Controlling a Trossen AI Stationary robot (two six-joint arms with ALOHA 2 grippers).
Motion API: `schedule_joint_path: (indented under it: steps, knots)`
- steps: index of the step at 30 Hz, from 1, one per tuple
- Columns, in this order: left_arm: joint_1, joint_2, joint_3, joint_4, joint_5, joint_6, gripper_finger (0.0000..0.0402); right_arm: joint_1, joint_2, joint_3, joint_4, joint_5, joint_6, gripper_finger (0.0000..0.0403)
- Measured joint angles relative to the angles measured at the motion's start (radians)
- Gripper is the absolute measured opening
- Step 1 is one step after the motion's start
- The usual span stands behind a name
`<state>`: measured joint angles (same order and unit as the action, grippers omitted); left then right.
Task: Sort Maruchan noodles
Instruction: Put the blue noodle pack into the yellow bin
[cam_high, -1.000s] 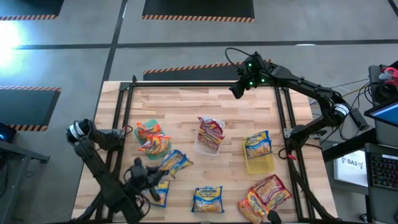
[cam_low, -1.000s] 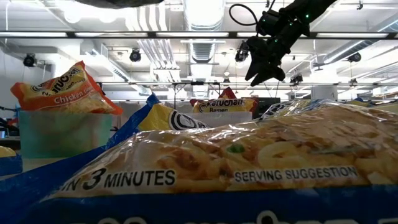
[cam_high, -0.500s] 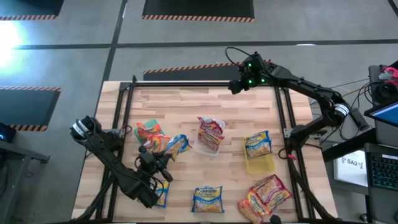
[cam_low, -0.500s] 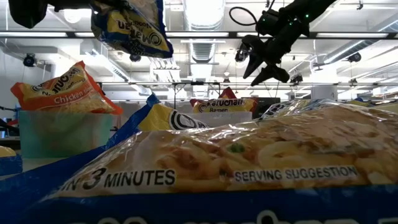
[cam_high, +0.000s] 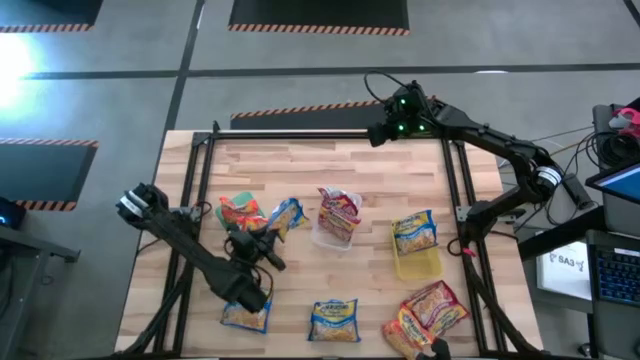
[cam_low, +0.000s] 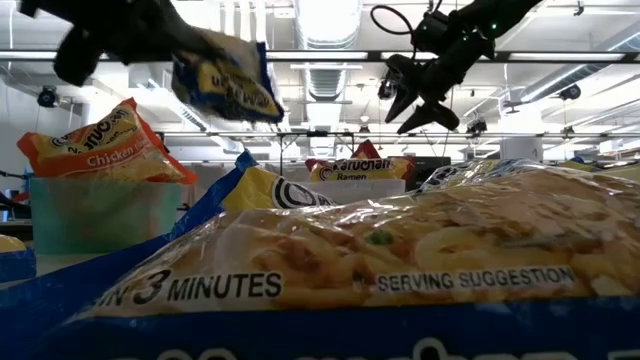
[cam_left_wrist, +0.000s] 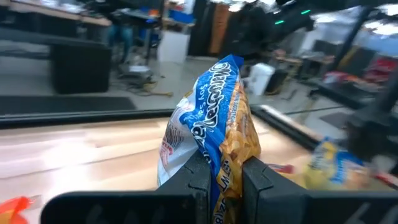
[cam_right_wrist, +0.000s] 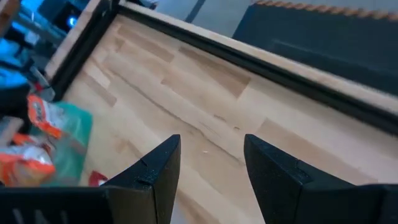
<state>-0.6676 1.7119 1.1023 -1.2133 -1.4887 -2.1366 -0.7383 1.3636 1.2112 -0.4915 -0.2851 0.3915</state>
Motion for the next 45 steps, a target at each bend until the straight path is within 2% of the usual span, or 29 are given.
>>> schedule_joint_path:
  steps: [3,6,9,13,16,19,25,31,37,45]
  knots:
    - [0.054,0.000,0.000,0.001,0.061,0.032,0.0013,0.003,0.001,-0.001,-0.003,-0.009,-0.100,0.0167]
    - [0.109,-0.001,0.008,0.003,0.184,0.091,0.0013,0.006,0.001,-0.001,-0.031,-0.010,-0.180,0.0167]
    - [0.156,-0.001,0.032,0.019,0.305,0.224,0.0013,0.006,0.001,-0.001,-0.062,-0.010,-0.256,0.0167]
    - [0.204,-0.001,0.088,0.085,0.370,0.466,0.0013,0.007,0.001,-0.001,-0.120,-0.010,-0.296,0.0167]
    - [0.243,-0.001,0.131,0.161,0.416,0.698,0.0013,0.007,0.001,-0.001,-0.155,-0.010,-0.298,0.0167]
    - [0.290,-0.002,0.148,0.212,0.423,0.855,0.0013,0.007,0.001,-0.001,-0.176,-0.010,-0.297,0.0167]
    - [0.403,-0.013,0.140,0.211,0.436,0.990,0.0013,0.007,0.001,-0.001,-0.288,-0.010,-0.348,0.0167]
    - [0.550,-0.013,0.140,0.228,0.494,1.144,0.0013,0.007,0.001,-0.001,-0.356,-0.010,-0.313,0.0167]
    - [0.690,-0.013,0.134,0.307,0.691,1.426,0.0013,0.007,0.001,-0.001,-0.377,-0.010,-0.313,0.0166]
    - [0.815,-0.013,0.132,0.473,0.906,1.749,0.0013,0.007,0.001,-0.001,-0.407,-0.010,-0.313,0.0166]
